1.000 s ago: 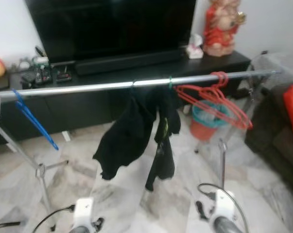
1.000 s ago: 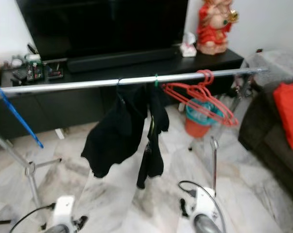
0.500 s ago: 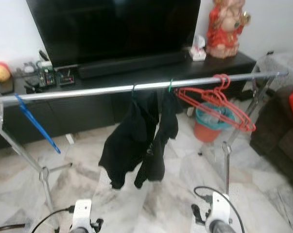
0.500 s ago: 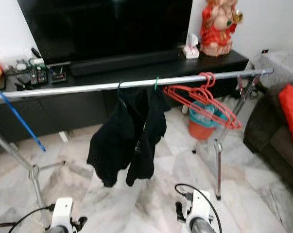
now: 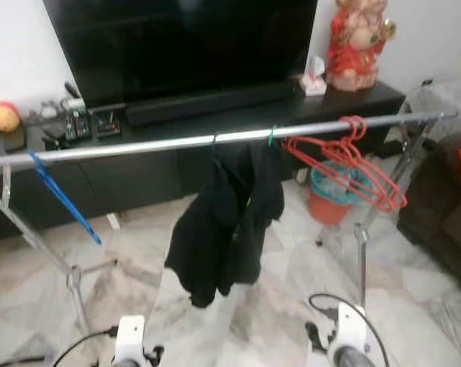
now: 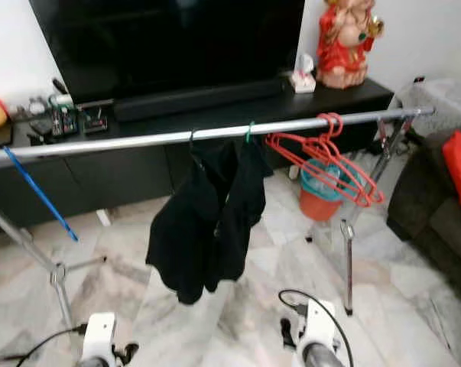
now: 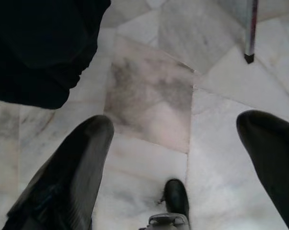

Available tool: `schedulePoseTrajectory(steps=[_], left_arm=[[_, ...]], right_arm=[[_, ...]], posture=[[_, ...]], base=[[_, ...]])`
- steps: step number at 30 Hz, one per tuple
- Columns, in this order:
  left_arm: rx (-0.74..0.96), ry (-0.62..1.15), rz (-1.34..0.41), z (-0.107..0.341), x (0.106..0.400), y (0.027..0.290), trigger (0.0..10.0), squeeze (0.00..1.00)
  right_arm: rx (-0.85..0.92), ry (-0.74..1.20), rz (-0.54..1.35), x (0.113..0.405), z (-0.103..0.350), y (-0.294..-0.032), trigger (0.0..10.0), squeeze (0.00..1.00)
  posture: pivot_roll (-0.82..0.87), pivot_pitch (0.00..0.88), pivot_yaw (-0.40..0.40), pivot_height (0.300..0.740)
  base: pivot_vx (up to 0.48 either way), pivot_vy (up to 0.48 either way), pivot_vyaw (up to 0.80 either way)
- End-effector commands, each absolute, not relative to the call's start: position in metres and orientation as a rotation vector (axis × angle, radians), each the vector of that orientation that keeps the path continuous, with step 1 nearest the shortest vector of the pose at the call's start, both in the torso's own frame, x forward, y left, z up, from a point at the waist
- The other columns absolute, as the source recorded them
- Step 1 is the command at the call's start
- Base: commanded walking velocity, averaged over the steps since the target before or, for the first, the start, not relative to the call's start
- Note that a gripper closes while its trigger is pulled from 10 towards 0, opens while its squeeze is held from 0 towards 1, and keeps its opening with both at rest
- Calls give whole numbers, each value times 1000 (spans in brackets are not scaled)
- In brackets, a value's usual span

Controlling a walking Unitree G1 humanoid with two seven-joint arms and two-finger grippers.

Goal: Hang hanger

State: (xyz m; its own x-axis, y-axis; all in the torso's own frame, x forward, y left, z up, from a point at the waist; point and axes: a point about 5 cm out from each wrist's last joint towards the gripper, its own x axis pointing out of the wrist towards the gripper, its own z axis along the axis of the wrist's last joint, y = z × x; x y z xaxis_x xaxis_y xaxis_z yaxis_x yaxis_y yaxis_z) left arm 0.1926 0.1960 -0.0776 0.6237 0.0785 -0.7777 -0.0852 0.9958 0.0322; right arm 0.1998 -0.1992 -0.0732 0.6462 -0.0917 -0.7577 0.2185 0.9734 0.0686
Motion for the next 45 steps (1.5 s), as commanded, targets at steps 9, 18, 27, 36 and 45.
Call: schedulePoseTrajectory(steps=[9, 18, 27, 36, 45], left_arm=[[13, 892, 93, -77, 192, 201, 10000, 0], [59, 787, 60, -70, 200, 200, 10000, 0], [99, 559, -7, -42, 234, 201, 10000, 0], [169, -31, -88, 71, 292, 188, 10000, 0], [110, -48, -167, 86, 289, 163, 10000, 0]], right_arm=[[171, 856, -168, 199, -75, -193, 10000, 0], [173, 852, -169, 199, -75, -192, 10000, 0], [169, 853, -169, 199, -75, -193, 10000, 0], [163, 852, -170, 199, -74, -194, 10000, 0], [173, 853, -179, 199, -75, -193, 10000, 0]], posture=[[-30, 0, 15, 740], [-25, 0, 19, 740], [-18, 0, 19, 740], [-10, 0, 15, 740], [-25, 0, 21, 740]], base=[[0, 198, -54], [0, 0, 0], [0, 0, 0], [0, 0, 0], [0, 0, 0]])
